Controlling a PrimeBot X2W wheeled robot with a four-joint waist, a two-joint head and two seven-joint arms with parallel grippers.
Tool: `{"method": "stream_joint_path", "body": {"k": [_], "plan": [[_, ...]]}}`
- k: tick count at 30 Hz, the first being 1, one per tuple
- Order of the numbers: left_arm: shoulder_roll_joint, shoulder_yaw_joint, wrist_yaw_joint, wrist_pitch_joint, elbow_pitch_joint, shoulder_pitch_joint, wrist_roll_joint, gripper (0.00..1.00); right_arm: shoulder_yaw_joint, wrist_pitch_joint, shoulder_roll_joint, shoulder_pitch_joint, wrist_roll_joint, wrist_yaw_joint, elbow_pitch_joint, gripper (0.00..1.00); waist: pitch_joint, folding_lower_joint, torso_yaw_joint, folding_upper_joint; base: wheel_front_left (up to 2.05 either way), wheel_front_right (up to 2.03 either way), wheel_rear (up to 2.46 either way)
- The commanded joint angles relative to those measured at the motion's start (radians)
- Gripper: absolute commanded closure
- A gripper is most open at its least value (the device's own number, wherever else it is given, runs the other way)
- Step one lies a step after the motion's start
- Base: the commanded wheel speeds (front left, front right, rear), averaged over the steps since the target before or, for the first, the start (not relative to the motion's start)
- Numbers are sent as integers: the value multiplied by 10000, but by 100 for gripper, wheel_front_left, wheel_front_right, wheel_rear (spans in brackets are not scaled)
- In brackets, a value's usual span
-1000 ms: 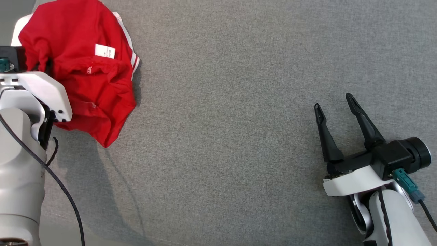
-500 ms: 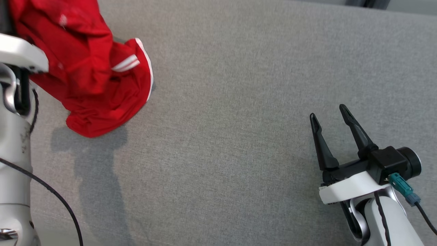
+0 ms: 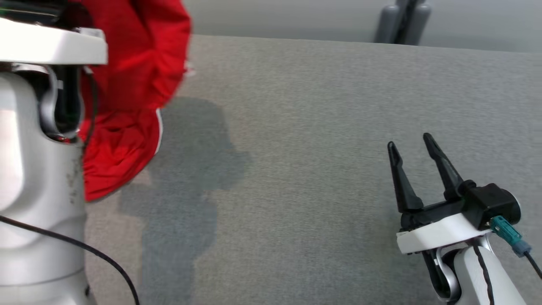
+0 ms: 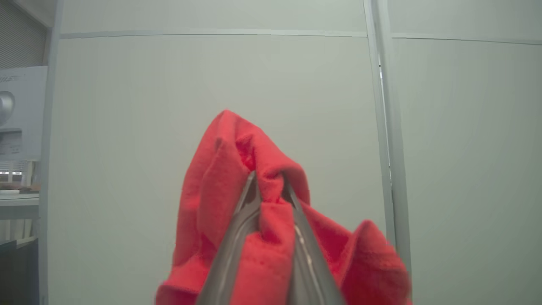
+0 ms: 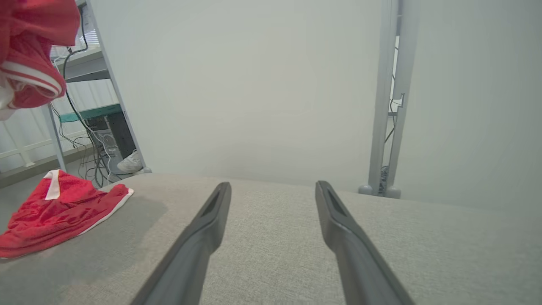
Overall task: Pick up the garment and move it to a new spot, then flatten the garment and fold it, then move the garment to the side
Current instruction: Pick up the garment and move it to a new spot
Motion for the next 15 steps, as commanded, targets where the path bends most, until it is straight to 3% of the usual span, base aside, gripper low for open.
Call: {"method": "stream_joint_path", "body": {"k": [1, 8, 15], "plan": [[-125, -84, 26, 135, -210, 182, -113, 100, -104, -12, -50, 17, 48, -3, -35, 0, -120, 0, -516, 0, 0, 0, 0], [-834, -1394, 374, 686, -1165, 848, -303, 100, -710, -12, -57, -101, -95, -3, -199, 0, 321, 0, -1873, 0, 0, 0, 0], [-954, -2994, 1014, 383, -318, 1169, -136, 100, -1178, -12, -44, -350, -79, -3, -498, 0, 893, 0, -3178, 0, 0, 0, 0]]}}
